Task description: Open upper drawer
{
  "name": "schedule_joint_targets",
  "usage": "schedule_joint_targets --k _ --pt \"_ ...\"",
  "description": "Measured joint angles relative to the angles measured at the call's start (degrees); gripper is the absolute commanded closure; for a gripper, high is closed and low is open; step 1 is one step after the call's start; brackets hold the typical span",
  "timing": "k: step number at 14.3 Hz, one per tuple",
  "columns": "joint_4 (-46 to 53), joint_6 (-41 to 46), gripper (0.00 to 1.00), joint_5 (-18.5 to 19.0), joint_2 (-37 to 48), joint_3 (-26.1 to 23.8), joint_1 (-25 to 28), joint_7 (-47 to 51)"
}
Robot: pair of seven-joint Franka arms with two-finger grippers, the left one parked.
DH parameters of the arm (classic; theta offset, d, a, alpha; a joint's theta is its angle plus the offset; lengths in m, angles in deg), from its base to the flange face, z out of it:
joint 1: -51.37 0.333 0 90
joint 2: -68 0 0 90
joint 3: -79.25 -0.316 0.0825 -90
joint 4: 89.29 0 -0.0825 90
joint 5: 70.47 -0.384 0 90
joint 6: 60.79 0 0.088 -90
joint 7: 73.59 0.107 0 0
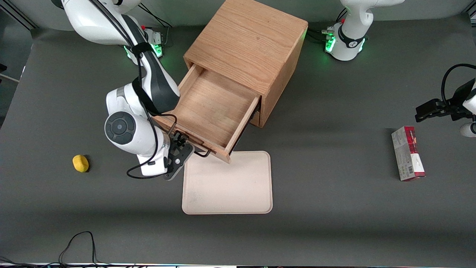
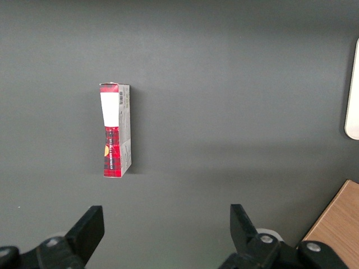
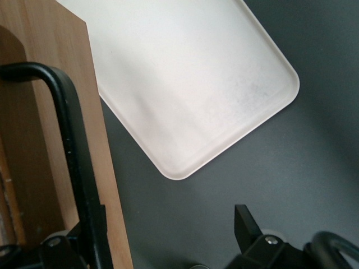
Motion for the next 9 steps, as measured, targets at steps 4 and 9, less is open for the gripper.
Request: schedule_joint_targets --k 4,9 --pt "0.79 0.7 0.0 0.0 -0.12 -0.16 0.0 0.0" --pt "7.49 5.25 0.0 0.0 0.12 -0.1 -0.05 0.0"
